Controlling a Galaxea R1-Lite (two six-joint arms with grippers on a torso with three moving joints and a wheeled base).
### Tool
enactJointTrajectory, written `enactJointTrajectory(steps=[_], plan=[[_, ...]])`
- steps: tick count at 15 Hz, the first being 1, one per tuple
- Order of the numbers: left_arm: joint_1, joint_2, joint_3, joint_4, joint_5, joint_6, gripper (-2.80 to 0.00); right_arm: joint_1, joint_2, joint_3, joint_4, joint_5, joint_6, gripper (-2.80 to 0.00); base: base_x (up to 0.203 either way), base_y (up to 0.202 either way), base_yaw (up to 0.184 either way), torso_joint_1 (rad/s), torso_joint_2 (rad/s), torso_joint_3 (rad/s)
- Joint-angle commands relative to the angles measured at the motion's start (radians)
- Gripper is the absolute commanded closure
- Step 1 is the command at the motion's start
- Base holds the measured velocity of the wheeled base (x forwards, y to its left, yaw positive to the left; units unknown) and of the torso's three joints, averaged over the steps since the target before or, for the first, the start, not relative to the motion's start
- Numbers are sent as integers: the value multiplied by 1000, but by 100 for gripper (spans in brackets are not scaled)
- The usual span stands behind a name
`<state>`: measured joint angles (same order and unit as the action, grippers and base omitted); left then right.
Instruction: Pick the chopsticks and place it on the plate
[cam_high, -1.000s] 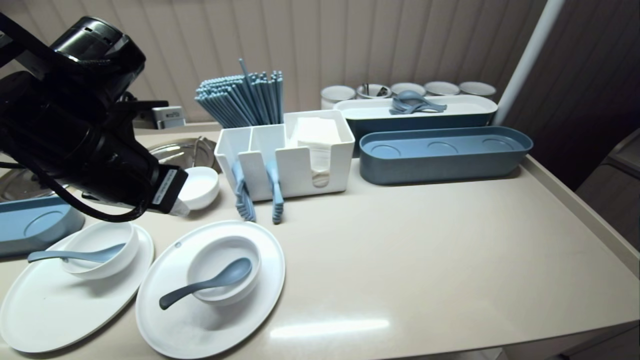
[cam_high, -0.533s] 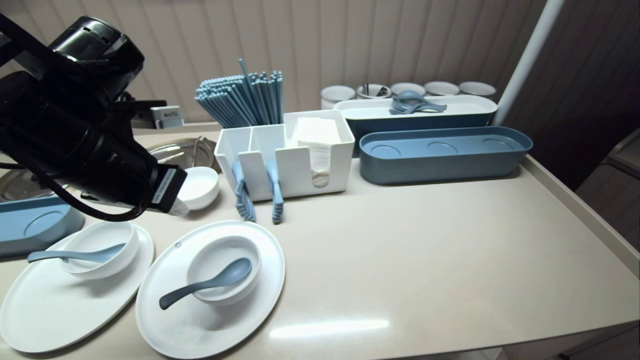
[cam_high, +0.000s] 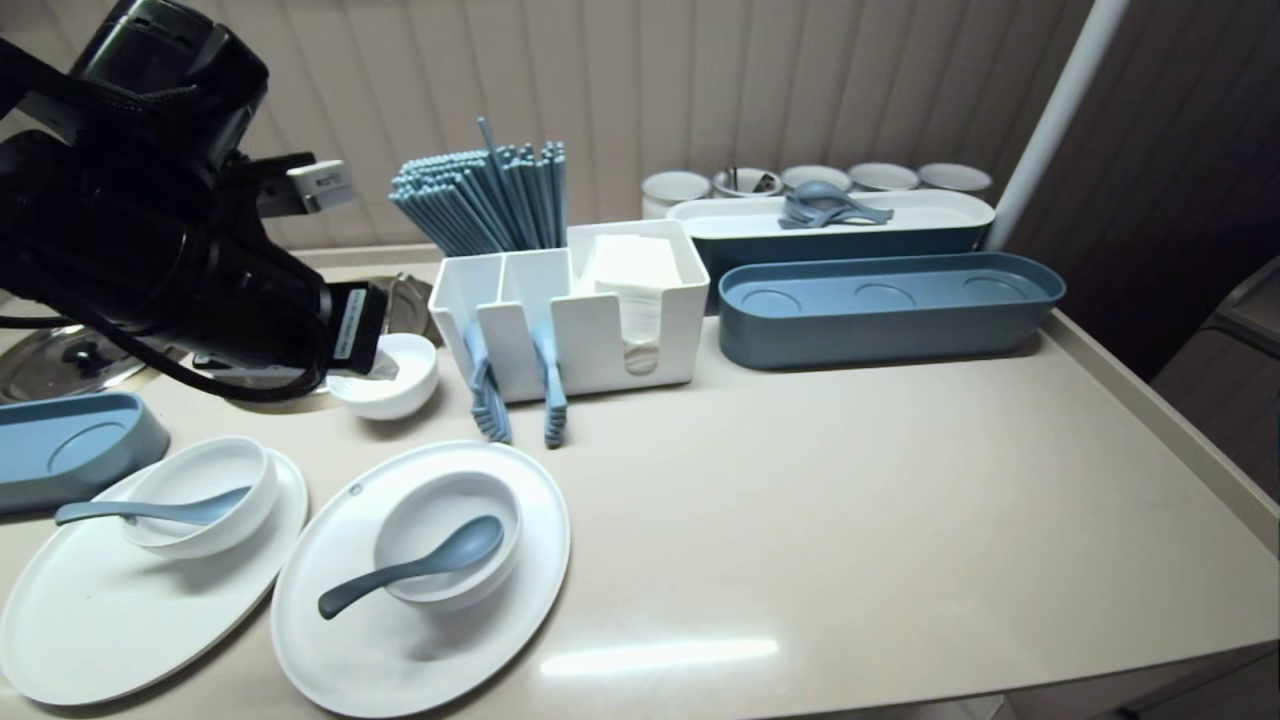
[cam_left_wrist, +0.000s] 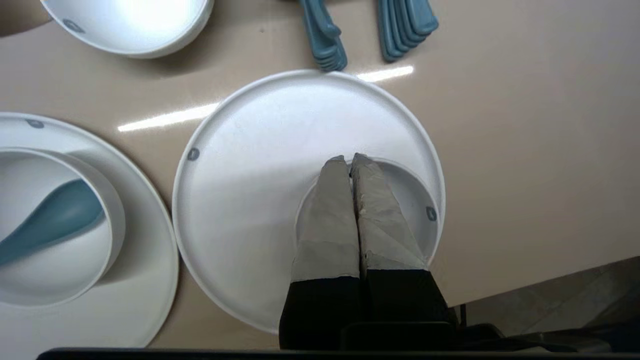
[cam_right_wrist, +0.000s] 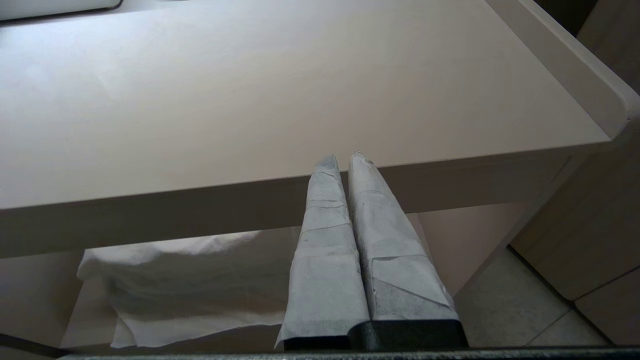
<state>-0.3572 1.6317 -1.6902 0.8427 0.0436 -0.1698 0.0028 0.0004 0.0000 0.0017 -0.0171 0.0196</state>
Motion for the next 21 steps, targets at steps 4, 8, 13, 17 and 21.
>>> enactJointTrajectory(steps=[4,8,13,17,21], plan=[[0,-35,137,-318,118,-12,0,0,1,0,0,0,0,0,0,0,0,0,0,0],[0,-87,286,-590,161,4,0,0,0,0,0,0,0,0,0,0,0,0,0,0],[0,-90,293,-631,160,30,0,0,0,0,0,0,0,0,0,0,0,0,0,0],[-1,-90,291,-631,161,32,0,0,0,0,0,0,0,0,176,0,0,2,2,1],[-2,-87,295,-631,170,36,0,0,0,0,0,0,0,0,193,0,1,7,4,3]])
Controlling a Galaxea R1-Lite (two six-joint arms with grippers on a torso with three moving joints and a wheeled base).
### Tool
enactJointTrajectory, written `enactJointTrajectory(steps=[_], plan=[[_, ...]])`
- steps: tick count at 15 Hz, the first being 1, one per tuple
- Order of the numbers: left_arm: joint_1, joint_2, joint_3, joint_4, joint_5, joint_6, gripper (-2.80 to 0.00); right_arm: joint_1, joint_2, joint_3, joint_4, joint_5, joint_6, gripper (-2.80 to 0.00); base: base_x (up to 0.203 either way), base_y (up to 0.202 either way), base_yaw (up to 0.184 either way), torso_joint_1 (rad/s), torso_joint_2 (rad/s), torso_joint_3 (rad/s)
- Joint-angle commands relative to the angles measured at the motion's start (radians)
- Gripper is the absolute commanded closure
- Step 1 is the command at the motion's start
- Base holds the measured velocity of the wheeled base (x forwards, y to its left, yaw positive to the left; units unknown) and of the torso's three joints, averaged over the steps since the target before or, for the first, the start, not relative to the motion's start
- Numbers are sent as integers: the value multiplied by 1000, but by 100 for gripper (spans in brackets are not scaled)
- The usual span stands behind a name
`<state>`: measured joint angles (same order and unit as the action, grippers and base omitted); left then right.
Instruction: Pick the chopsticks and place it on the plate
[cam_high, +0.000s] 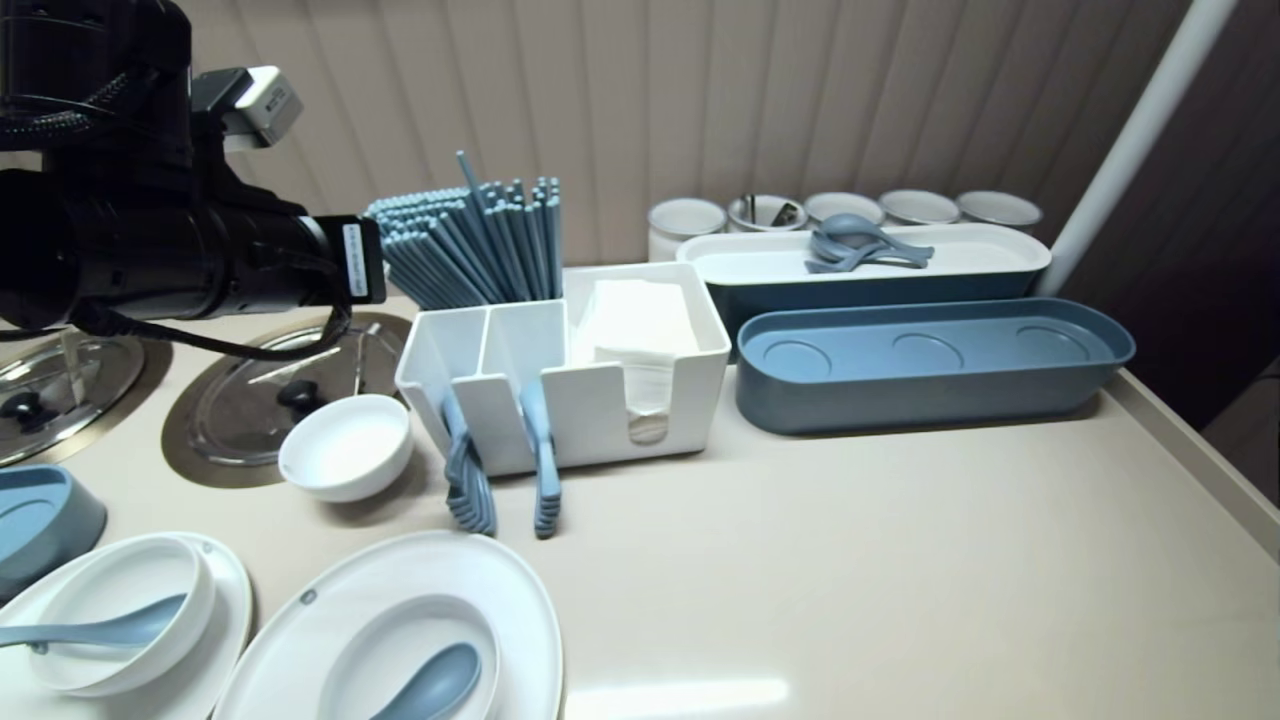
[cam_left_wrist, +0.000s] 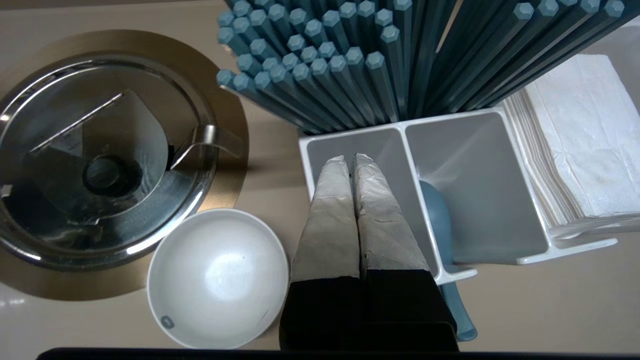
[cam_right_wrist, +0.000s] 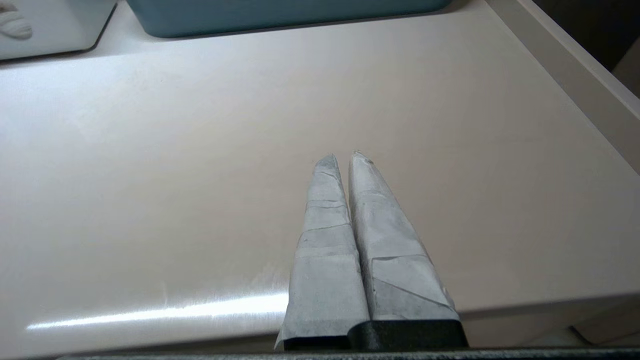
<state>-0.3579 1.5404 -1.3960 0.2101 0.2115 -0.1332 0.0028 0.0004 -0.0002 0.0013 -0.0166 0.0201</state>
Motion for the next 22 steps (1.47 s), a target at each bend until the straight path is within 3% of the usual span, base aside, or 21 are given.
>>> enactJointTrajectory(steps=[1,8,9,10,12,16,22], plan=[[-1,4,2,2,2,0,0,0,0,0,0,0,0,0,150,0,3,7,2,2],[-22,-3,-11,0,-6,-13,0,0,1,0,0,0,0,0,0,0,0,0,0,0],[-29,-1,-9,0,-6,-25,-130,0,0,0,0,0,0,0,0,0,0,0,0,0],[-37,7,-10,0,-7,-47,-280,0,0,0,0,0,0,0,0,0,0,0,0,0],[-45,45,-16,-10,-6,-80,-280,0,1,0,0,0,0,0,0,0,0,0,0,0],[-75,112,-5,-178,-4,-182,-280,0,0,0,0,0,0,0,0,0,0,0,0,0],[-101,132,8,-218,-8,-190,-280,0,0,0,0,0,0,0,0,0,0,0,0,0]])
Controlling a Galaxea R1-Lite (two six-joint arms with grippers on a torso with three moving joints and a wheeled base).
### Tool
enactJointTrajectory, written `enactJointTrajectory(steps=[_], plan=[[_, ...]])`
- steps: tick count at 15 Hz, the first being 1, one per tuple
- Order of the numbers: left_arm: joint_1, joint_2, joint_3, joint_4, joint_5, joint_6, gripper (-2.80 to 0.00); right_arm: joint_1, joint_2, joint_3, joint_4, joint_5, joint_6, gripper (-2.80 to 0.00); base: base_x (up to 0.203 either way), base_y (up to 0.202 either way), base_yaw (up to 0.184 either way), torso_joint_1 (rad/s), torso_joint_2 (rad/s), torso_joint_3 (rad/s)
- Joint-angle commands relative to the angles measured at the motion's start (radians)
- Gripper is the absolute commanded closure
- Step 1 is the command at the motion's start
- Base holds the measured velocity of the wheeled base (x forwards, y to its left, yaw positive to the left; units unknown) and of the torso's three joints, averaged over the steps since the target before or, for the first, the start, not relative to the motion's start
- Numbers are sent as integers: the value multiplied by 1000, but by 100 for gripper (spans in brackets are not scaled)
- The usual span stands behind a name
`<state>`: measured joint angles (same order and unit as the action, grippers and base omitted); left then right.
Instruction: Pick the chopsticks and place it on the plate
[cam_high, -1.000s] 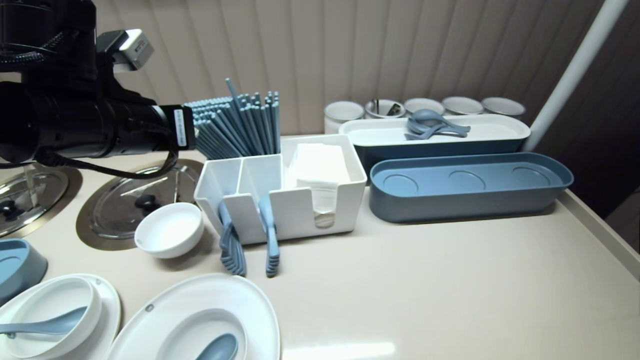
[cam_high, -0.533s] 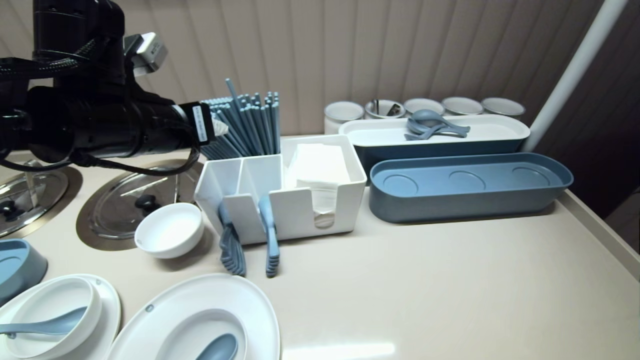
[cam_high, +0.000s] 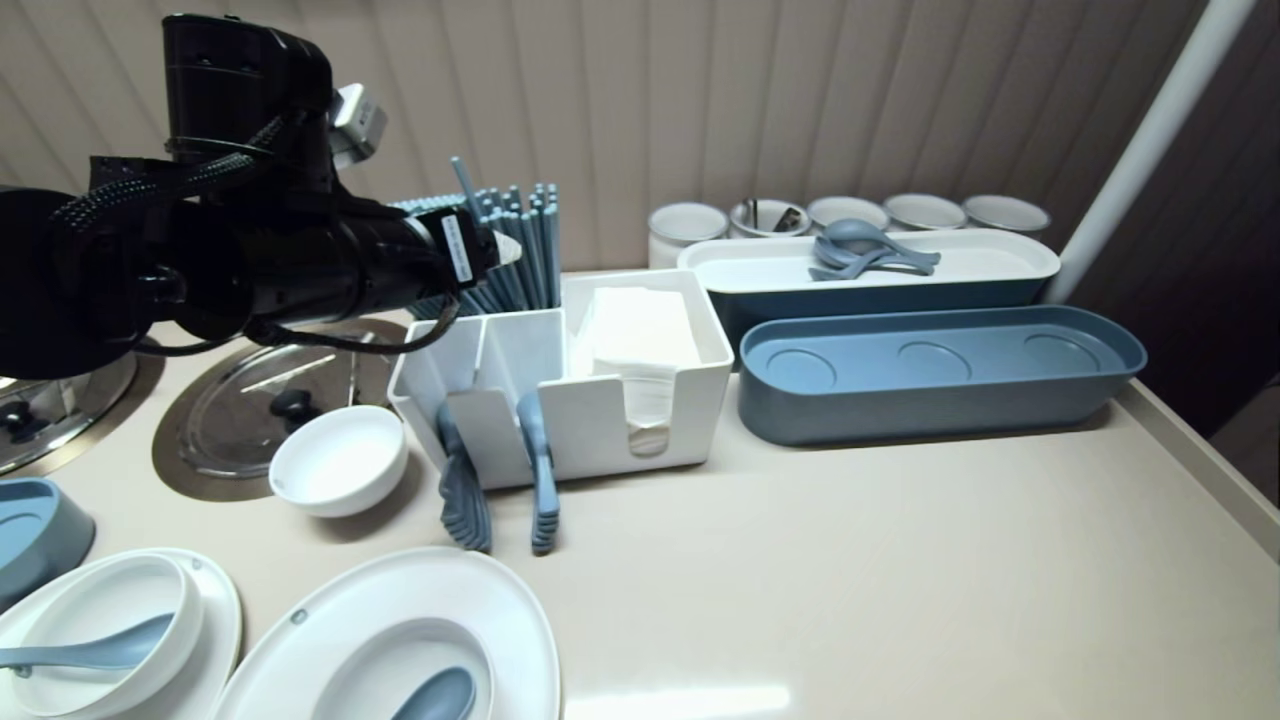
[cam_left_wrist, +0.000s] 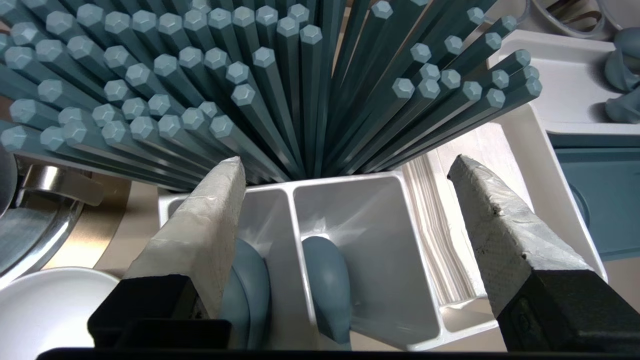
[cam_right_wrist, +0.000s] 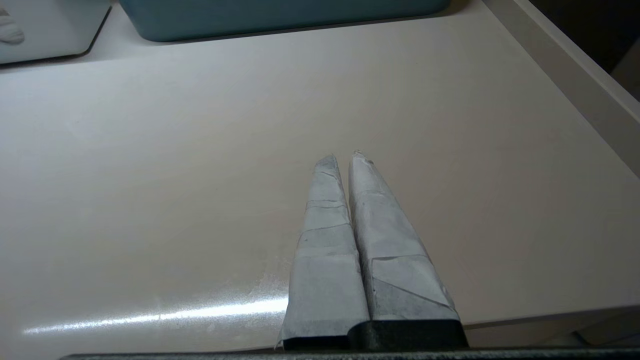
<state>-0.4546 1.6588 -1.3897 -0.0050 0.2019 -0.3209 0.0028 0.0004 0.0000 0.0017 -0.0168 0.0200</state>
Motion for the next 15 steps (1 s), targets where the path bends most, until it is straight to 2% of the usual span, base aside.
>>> enactJointTrajectory(steps=[1,12,15], plan=[[-8,16,10,-30,2,-3,-280,0,0,0,0,0,0,0,0,0,0,0,0,0],[-53,29,48,-62,-2,10,-280,0,0,0,0,0,0,0,0,0,0,0,0,0],[-53,50,51,-135,-2,39,-280,0,0,0,0,0,0,0,0,0,0,0,0,0]])
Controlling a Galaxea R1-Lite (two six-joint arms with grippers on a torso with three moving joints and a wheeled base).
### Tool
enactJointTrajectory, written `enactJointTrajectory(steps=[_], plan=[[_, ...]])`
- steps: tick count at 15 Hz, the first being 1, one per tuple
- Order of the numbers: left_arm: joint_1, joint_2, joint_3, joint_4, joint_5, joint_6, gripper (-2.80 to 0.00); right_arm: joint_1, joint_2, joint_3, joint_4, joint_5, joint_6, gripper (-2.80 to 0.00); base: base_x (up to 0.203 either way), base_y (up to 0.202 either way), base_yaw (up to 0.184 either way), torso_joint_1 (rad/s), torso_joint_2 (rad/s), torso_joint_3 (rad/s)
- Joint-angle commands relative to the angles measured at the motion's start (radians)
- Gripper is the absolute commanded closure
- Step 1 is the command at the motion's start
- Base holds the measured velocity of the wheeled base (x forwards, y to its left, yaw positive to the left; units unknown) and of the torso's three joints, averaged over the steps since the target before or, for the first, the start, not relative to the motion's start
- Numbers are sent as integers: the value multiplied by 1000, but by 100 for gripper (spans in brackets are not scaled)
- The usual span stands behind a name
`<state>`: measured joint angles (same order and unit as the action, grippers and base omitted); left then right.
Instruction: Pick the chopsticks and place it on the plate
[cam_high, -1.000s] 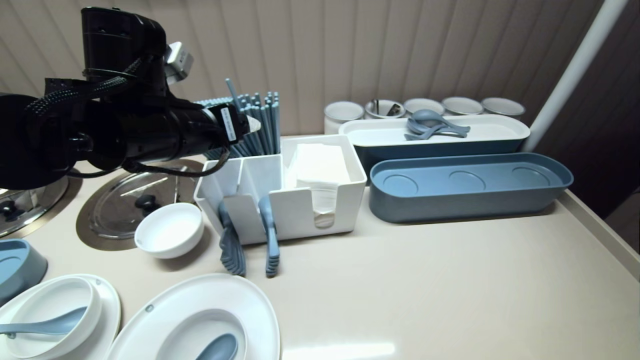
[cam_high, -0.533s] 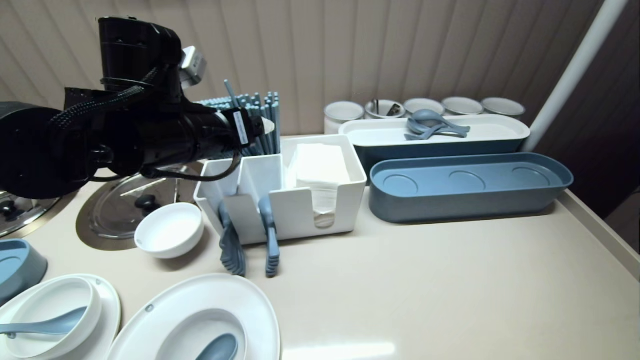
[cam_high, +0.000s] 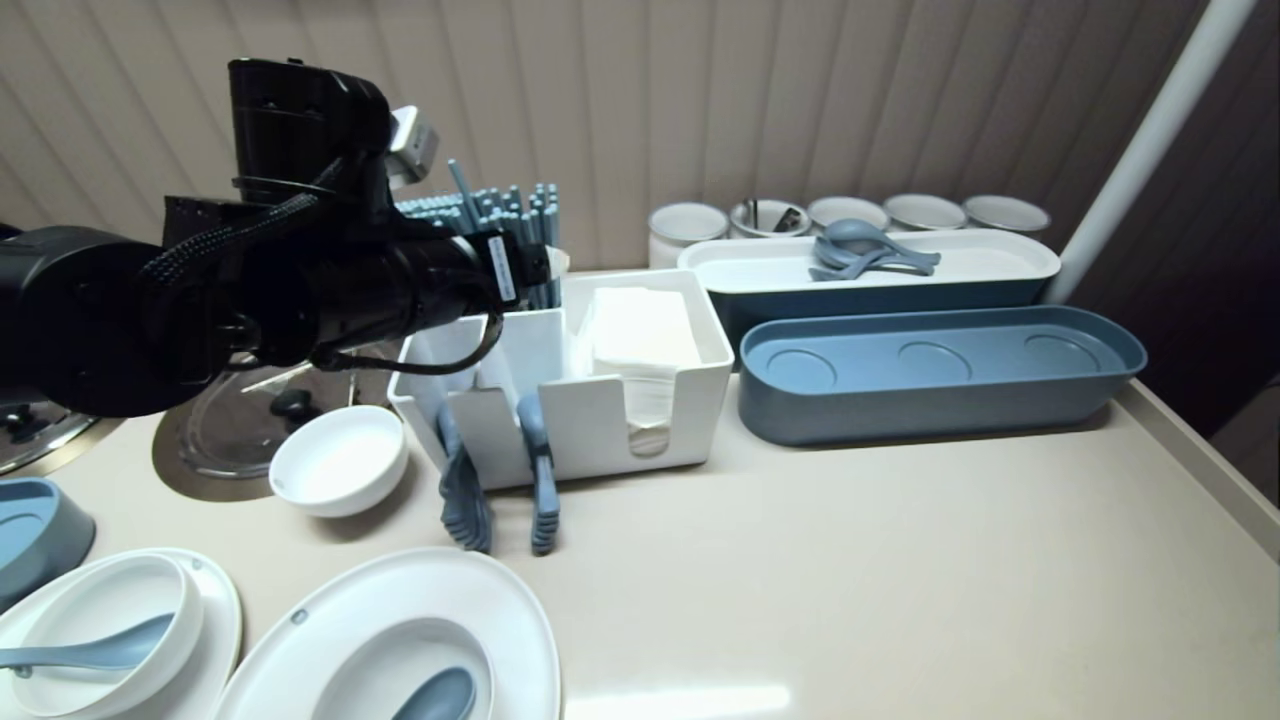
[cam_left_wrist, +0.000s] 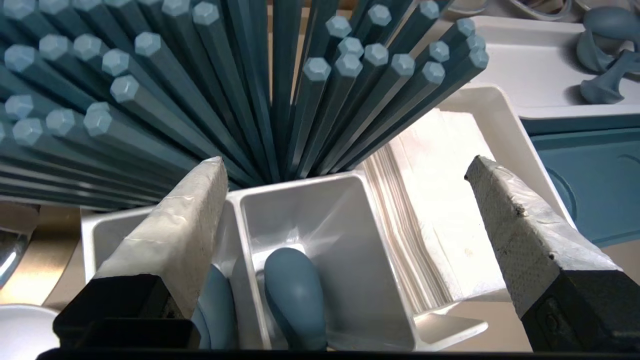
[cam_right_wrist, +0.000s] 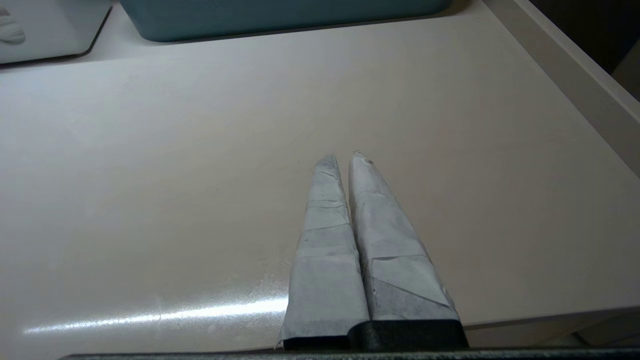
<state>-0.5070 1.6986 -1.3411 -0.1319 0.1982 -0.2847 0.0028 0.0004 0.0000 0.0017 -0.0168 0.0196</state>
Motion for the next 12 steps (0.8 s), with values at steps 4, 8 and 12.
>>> enactJointTrajectory(steps=[4,8,12], plan=[[-1,31,2,-51,4,25,0,0,0,0,0,0,0,0,0,0,0,0,0,0],[0,40,-3,-51,7,30,0,0,0,0,0,0,0,0,0,0,0,0,0,0],[2,44,-3,-51,7,30,0,0,0,0,0,0,0,0,0,0,0,0,0,0]])
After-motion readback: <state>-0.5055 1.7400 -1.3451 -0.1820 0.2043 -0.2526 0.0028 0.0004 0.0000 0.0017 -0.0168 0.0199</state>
